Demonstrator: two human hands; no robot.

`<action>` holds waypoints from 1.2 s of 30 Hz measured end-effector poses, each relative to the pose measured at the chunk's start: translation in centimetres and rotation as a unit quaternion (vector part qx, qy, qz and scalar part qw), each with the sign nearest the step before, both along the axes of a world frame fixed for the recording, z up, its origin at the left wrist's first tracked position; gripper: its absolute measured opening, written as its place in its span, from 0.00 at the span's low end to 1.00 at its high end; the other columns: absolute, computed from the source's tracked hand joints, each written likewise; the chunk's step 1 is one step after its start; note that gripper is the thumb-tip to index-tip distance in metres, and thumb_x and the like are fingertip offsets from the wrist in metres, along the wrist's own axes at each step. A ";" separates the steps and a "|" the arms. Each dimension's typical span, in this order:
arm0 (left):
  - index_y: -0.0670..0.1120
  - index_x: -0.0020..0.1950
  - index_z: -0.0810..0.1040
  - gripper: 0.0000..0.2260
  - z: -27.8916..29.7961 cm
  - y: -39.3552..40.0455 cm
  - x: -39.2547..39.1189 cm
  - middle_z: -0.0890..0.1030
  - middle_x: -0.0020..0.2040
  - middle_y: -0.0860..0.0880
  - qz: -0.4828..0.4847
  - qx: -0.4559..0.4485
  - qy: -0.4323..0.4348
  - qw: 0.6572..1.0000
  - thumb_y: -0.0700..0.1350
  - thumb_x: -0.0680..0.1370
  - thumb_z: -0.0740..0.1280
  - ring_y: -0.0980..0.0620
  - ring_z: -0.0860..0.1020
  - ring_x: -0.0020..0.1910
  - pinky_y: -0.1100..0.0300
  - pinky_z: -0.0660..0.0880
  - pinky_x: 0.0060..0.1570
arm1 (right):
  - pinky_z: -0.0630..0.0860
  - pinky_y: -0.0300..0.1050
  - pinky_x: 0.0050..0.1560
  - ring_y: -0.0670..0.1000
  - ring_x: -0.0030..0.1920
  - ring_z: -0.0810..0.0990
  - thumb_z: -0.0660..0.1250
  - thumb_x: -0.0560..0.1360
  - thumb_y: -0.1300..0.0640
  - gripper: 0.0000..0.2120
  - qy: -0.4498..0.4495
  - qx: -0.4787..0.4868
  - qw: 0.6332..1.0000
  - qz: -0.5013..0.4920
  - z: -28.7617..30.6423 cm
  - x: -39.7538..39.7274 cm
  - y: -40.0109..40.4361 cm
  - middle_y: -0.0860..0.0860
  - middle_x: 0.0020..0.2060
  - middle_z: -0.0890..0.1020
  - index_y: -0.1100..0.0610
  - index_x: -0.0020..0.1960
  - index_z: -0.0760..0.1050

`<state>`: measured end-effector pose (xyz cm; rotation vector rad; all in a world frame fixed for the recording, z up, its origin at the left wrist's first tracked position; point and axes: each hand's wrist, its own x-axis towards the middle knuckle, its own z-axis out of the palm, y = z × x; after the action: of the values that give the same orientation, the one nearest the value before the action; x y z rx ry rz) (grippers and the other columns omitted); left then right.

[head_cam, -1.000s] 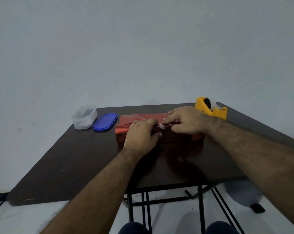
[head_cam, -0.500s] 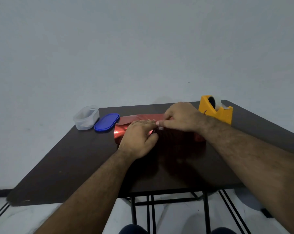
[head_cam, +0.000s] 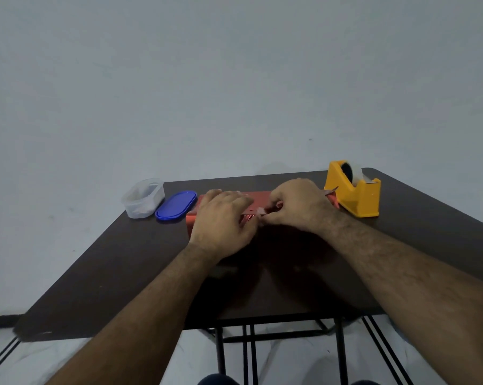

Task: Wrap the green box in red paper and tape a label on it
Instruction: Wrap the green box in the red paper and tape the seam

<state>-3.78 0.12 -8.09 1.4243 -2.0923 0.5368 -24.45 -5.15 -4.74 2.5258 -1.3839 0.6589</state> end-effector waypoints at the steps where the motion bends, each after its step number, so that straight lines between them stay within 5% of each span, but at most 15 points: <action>1: 0.52 0.67 0.83 0.21 0.2 -0.1 0.0 0.84 0.66 0.52 -0.032 0.019 -0.005 0.999 0.59 0.80 0.64 0.51 0.78 0.70 0.47 0.65 0.75 | 0.74 0.48 0.58 0.45 0.50 0.82 0.73 0.69 0.29 0.21 -0.003 0.003 1.000 -0.002 0.1 0.0 0.1 0.39 0.40 0.82 0.43 0.52 0.87; 5: 0.57 0.73 0.79 0.20 0.2 -0.8 1.3 0.79 0.73 0.57 -0.072 0.073 -0.058 0.993 0.58 0.83 0.63 0.52 0.68 0.79 0.46 0.59 0.78 | 0.74 0.49 0.60 0.44 0.52 0.81 0.72 0.67 0.25 0.27 0.026 -0.007 1.000 0.002 -0.1 -0.3 0.0 0.40 0.46 0.86 0.42 0.55 0.86; 13: 0.55 0.69 0.83 0.24 0.4 -1.1 0.9 0.81 0.71 0.55 -0.088 0.038 -0.044 0.994 0.65 0.79 0.64 0.51 0.68 0.79 0.44 0.60 0.79 | 0.72 0.54 0.66 0.45 0.52 0.80 0.70 0.70 0.29 0.22 0.046 -0.015 0.999 0.012 0.0 -0.1 -0.4 0.41 0.44 0.84 0.44 0.53 0.86; 18: 0.55 0.67 0.84 0.18 -0.5 -1.4 0.8 0.81 0.70 0.57 -0.105 0.083 0.064 0.989 0.58 0.79 0.71 0.54 0.65 0.80 0.45 0.57 0.80 | 0.65 0.58 0.74 0.47 0.59 0.78 0.69 0.69 0.27 0.24 0.054 -0.011 0.998 -0.013 -0.3 -0.1 -0.5 0.40 0.49 0.85 0.42 0.54 0.85; 23: 0.54 0.53 0.87 0.08 0.1 -1.9 0.7 0.84 0.65 0.58 -0.101 0.055 0.141 0.983 0.50 0.75 0.79 0.56 0.68 0.78 0.47 0.58 0.80 | 0.67 0.58 0.71 0.47 0.57 0.78 0.71 0.67 0.27 0.24 0.044 -0.002 0.999 -0.017 -0.1 0.2 -0.2 0.40 0.46 0.84 0.43 0.52 0.84; 27: 0.54 0.71 0.81 0.20 0.4 -1.8 0.4 0.80 0.71 0.57 -0.082 0.072 0.039 0.993 0.59 0.81 0.69 0.55 0.65 0.80 0.45 0.56 0.81 | 0.68 0.56 0.70 0.48 0.58 0.79 0.70 0.68 0.27 0.26 0.058 -0.014 0.998 -0.015 0.2 0.1 0.1 0.41 0.49 0.85 0.43 0.57 0.84; 30: 0.56 0.72 0.80 0.23 -0.2 -1.6 1.1 0.80 0.71 0.58 -0.066 0.065 -0.018 0.996 0.63 0.82 0.59 0.53 0.66 0.80 0.46 0.54 0.81 | 0.63 0.58 0.76 0.48 0.61 0.79 0.66 0.70 0.25 0.29 0.102 -0.033 0.994 -0.010 -0.2 -0.5 0.4 0.41 0.53 0.86 0.41 0.63 0.82; 34: 0.53 0.62 0.85 0.22 -0.4 -1.7 2.2 0.85 0.63 0.56 -0.033 0.019 0.002 0.999 0.66 0.77 0.68 0.53 0.75 0.73 0.47 0.62 0.78 | 0.64 0.54 0.76 0.45 0.57 0.83 0.56 0.71 0.22 0.36 0.133 -0.064 0.989 -0.002 -1.1 -1.7 0.7 0.42 0.52 0.88 0.43 0.63 0.84; 36: 0.52 0.65 0.84 0.25 -0.1 -1.6 2.0 0.84 0.65 0.54 -0.030 0.021 0.019 0.999 0.66 0.75 0.72 0.53 0.75 0.72 0.48 0.63 0.77 | 0.67 0.52 0.73 0.46 0.53 0.83 0.51 0.69 0.20 0.40 0.125 -0.088 0.988 -0.005 -1.2 -2.1 0.7 0.43 0.48 0.88 0.45 0.60 0.85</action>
<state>-1.74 -1.47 -8.20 1.3798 -2.1194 0.4410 -26.57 -4.43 -5.93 2.3661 -1.1961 0.4218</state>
